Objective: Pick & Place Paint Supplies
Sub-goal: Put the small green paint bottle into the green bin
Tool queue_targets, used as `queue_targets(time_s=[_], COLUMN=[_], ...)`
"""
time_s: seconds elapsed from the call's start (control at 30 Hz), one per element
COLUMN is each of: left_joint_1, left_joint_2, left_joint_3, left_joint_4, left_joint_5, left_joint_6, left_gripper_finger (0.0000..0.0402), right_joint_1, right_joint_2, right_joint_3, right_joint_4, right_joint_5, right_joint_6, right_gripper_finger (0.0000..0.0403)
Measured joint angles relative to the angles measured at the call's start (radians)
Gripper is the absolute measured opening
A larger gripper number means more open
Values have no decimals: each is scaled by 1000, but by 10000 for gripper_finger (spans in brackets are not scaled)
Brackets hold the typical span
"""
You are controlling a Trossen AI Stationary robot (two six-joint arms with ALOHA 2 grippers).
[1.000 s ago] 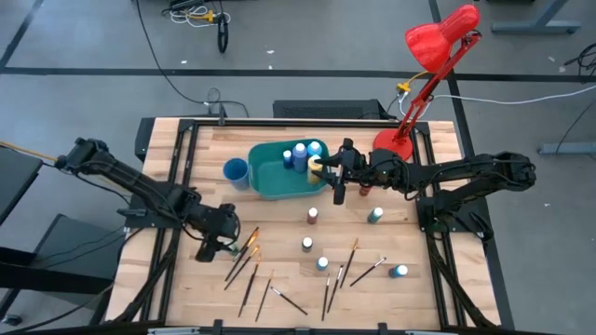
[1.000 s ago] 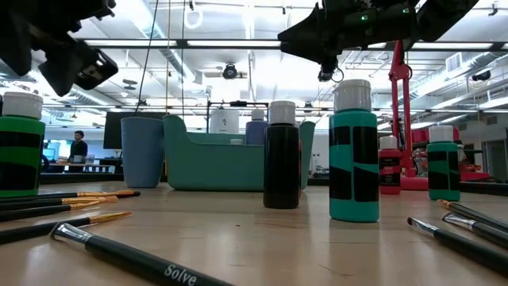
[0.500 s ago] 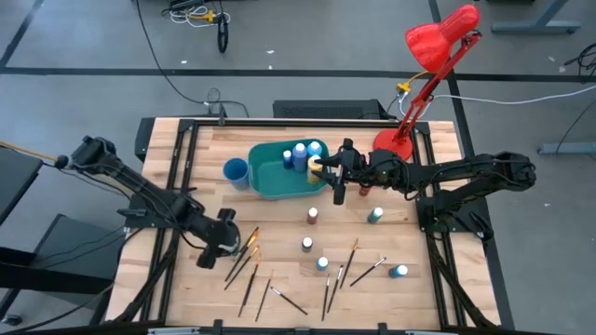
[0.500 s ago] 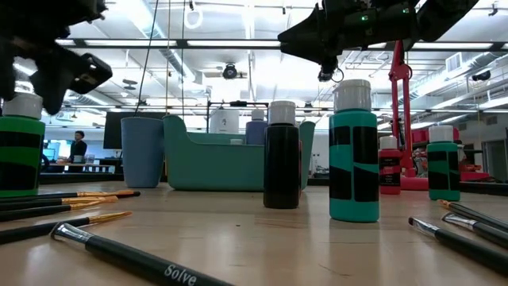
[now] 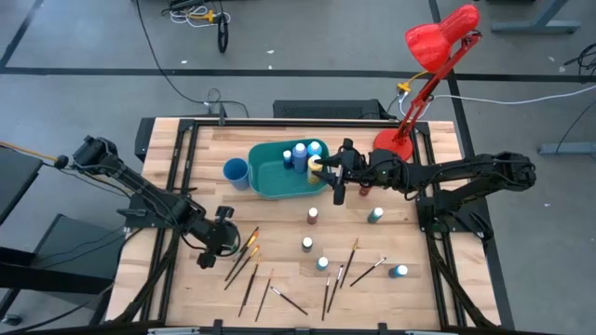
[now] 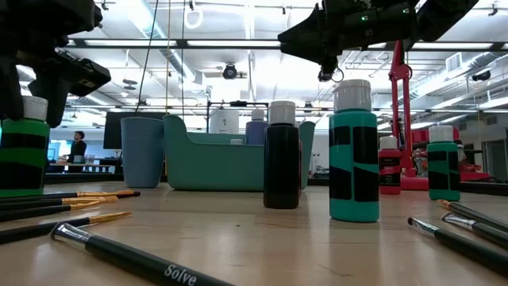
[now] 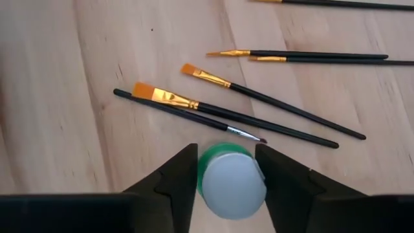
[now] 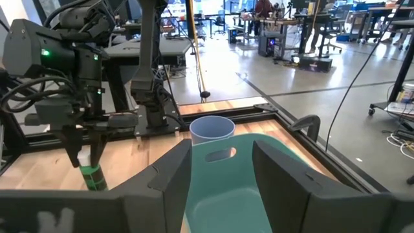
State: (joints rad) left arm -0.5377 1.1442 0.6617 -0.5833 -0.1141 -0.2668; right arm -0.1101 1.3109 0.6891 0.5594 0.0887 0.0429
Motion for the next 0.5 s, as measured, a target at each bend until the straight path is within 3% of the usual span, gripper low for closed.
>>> queue_targets(time_s=[0.1,0.27,0.5], left_joint_1=[0,0,4], left_joint_2=[0,0,0], left_joint_3=[0,0,0], left_joint_4=[5,86,384], left_joint_5=[-4,-2,-3], left_joint_6=[7,1,299], left_gripper_finger=[127,127,139], right_joint_1=[0,0,0], right_joint_2=[0,0,0], right_joint_3=[0,0,0], right_joint_4=[0,1,36], right_joint_5=[0,0,0], right_joint_6=[0,0,0], right_gripper_finger=[165,165,165])
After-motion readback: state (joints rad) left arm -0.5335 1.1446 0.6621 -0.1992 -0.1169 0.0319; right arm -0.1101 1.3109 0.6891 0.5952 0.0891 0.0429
